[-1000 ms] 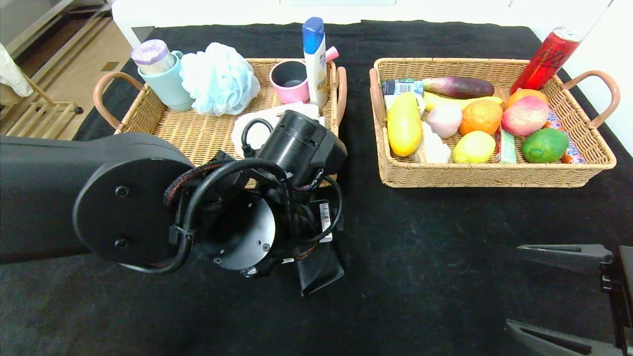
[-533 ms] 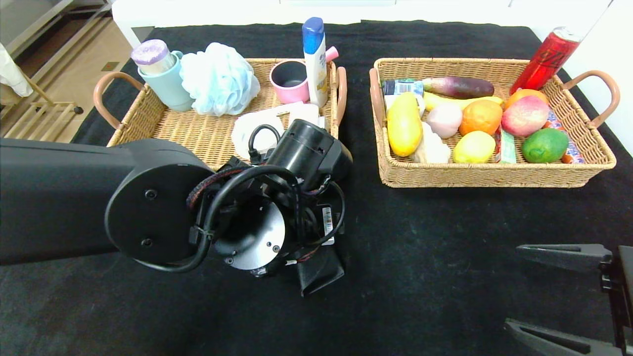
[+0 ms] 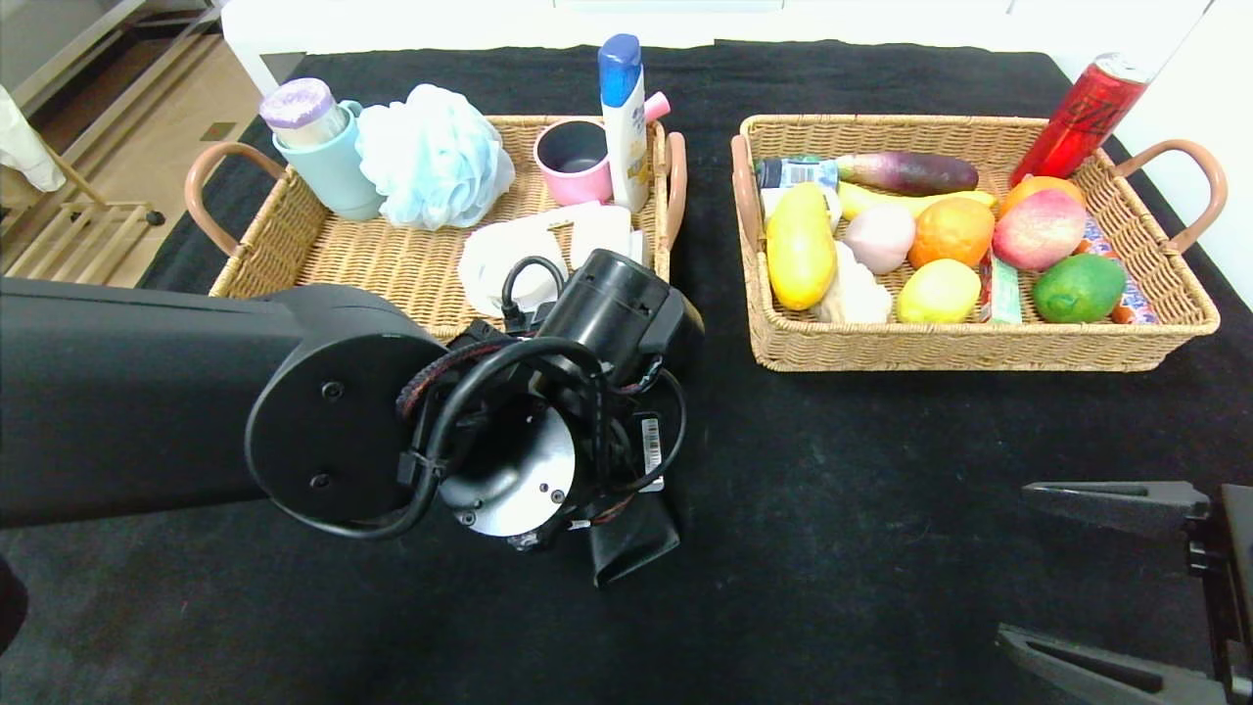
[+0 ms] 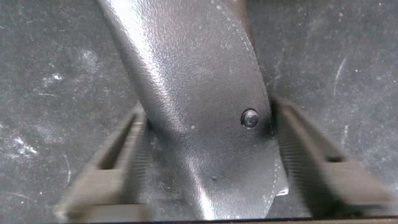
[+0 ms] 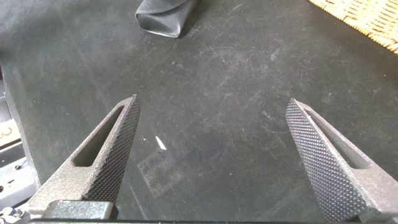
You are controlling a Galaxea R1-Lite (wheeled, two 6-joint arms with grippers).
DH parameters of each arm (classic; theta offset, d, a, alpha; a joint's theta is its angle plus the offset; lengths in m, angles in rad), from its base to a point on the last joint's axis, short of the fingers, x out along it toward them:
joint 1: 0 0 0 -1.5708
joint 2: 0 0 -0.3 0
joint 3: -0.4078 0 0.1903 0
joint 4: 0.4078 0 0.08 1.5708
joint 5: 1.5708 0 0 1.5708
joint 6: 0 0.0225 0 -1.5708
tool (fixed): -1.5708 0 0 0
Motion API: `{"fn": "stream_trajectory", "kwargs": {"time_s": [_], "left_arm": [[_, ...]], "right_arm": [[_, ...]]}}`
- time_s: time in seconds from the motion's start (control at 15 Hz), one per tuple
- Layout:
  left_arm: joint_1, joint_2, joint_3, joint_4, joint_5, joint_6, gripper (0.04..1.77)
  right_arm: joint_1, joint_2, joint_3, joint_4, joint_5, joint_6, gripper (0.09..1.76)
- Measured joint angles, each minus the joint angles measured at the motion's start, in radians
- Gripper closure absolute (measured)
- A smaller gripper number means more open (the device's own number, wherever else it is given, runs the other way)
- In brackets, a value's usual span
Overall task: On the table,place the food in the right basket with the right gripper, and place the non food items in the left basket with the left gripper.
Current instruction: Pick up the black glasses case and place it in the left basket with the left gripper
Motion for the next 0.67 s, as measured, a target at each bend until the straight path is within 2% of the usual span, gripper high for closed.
{"fn": "stream_trajectory", "kwargs": {"time_s": [0.13,0.4,0.67], "left_arm": [[-0.003,0.000,0.000,0.002,0.000,0.000,0.81],[-0.003,0.001,0.000,0.000,-0.002,0.000,1.15],[-0.003,0.000,0.001,0.000,-0.002,-0.001,1.15]], "right_arm": [[-0.001,0.000,0.000,0.000,0.000,0.000,0.14],[0.000,0.003,0.000,0.000,0.000,0.000,0.14],[0.000,0.008,0.003,0.000,0.000,0.000,0.14]]}}
